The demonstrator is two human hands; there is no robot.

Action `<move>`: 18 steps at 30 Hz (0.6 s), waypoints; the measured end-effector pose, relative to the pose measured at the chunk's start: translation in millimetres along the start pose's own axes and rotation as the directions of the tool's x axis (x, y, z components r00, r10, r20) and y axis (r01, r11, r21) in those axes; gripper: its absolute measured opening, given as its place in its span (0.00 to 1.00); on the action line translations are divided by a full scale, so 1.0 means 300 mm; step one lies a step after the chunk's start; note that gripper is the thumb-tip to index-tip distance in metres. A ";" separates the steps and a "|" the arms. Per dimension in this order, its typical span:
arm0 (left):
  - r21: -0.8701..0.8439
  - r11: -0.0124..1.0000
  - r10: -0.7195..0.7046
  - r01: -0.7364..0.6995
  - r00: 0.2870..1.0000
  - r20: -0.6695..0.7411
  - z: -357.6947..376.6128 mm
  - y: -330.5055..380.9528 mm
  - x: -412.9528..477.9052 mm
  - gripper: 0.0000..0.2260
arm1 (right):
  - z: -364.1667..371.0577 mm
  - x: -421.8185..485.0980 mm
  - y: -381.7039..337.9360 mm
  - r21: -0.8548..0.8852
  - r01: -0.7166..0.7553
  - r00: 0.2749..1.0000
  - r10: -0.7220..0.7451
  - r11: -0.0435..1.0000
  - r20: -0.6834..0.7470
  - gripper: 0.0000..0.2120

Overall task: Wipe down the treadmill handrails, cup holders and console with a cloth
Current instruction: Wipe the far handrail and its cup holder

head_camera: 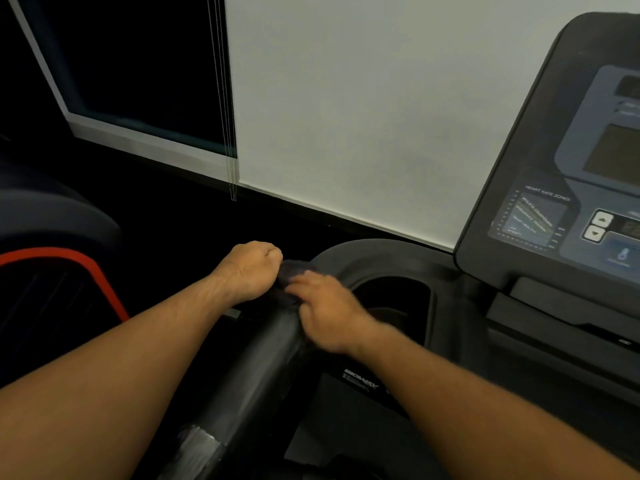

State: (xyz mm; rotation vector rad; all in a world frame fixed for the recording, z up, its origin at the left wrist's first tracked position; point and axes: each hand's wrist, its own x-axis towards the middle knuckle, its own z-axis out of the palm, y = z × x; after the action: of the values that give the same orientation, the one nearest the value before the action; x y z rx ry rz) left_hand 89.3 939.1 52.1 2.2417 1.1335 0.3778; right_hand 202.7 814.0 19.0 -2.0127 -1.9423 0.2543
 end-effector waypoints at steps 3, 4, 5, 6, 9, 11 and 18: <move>-0.062 0.998 -0.001 0.001 1.000 -0.013 0.006 0.017 0.004 0.12 | 0.046 -0.118 -0.080 0.063 0.059 0.998 -0.061 0.996 0.032 0.30; -0.081 0.997 0.000 0.000 1.000 -0.011 0.007 0.025 0.010 0.11 | 0.044 -0.126 -0.080 0.077 0.066 0.996 -0.071 0.995 0.059 0.30; -0.087 0.996 0.004 -0.005 1.000 -0.012 0.010 0.031 0.016 0.11 | 0.034 -0.114 -0.067 0.048 0.090 0.993 -0.093 0.995 0.068 0.30; -0.081 0.997 0.009 -0.010 1.000 -0.016 0.013 0.036 0.024 0.10 | 0.021 -0.081 -0.036 -0.009 0.104 0.992 -0.103 0.995 0.066 0.32; -0.096 0.995 0.015 -0.016 1.000 -0.014 0.028 0.045 0.036 0.10 | -0.059 0.048 0.110 -0.126 -0.067 0.997 0.072 0.990 0.037 0.27; -0.128 0.992 0.016 -0.015 1.000 0.008 0.035 0.034 0.038 0.09 | -0.098 0.124 0.228 -0.150 -0.228 0.972 0.233 0.962 0.018 0.23; -0.042 0.999 0.029 -0.027 0.999 0.034 0.021 -0.052 0.021 0.11 | -0.155 0.294 0.294 -0.131 -0.356 0.926 0.368 0.925 0.083 0.17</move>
State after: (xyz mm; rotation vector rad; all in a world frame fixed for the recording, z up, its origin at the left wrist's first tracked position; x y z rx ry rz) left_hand 86.1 949.1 37.4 2.2216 1.0676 0.3688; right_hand 306.3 895.0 39.5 -2.4772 -1.6602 0.3516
